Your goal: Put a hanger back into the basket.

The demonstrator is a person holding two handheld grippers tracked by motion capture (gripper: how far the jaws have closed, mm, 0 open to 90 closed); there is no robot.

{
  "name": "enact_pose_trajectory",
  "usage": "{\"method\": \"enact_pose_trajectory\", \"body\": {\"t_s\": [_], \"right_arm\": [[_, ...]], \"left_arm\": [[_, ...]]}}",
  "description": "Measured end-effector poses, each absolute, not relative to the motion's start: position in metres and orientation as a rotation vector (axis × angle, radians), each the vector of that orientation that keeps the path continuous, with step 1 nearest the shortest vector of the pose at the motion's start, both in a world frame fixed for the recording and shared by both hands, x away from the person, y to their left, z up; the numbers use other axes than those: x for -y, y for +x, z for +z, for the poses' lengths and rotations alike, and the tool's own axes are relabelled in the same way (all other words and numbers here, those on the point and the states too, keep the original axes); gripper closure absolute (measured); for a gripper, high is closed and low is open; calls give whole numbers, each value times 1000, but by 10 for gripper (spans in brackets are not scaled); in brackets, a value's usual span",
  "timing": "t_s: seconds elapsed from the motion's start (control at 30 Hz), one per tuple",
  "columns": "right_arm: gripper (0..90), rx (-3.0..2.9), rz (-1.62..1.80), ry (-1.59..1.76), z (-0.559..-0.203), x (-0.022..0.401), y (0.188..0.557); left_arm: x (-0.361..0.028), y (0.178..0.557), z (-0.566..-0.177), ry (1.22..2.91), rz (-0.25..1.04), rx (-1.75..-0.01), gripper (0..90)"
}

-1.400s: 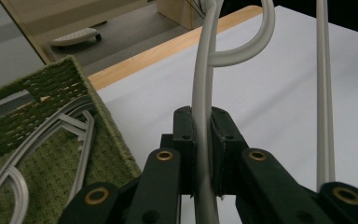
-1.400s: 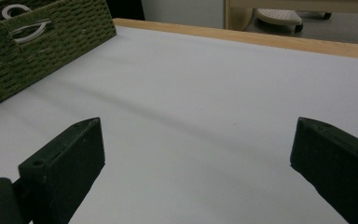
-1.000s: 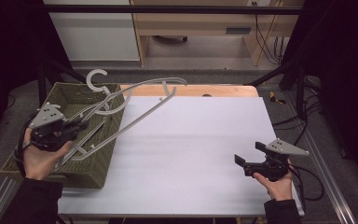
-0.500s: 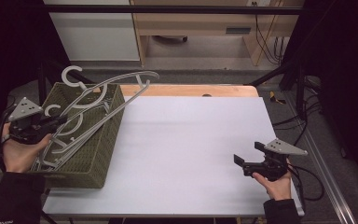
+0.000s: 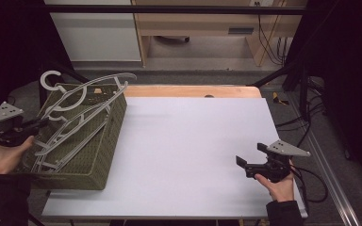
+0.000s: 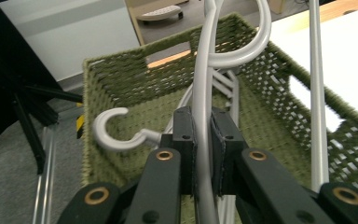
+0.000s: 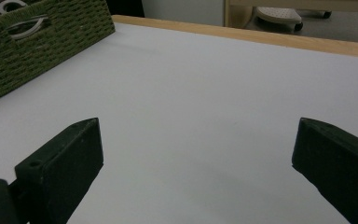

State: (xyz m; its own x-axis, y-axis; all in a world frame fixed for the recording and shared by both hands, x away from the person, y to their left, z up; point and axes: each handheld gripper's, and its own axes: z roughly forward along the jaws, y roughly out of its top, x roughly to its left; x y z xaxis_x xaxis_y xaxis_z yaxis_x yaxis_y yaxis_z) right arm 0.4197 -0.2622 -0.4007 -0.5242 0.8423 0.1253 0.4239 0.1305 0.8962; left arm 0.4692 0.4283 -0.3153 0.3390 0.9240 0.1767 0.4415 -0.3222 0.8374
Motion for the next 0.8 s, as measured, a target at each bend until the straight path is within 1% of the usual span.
{"method": "enact_pose_trajectory", "body": {"t_s": [0.5,0.8], "right_arm": [[18,-2009,1354,1223,-402,261,421],[19,-2024,1346,1223,-404,259,422]], "left_arm": [[-462,478,-332,1940,898,-1309,821],[-473,477,-347,1966,930,-1352,821]]}}
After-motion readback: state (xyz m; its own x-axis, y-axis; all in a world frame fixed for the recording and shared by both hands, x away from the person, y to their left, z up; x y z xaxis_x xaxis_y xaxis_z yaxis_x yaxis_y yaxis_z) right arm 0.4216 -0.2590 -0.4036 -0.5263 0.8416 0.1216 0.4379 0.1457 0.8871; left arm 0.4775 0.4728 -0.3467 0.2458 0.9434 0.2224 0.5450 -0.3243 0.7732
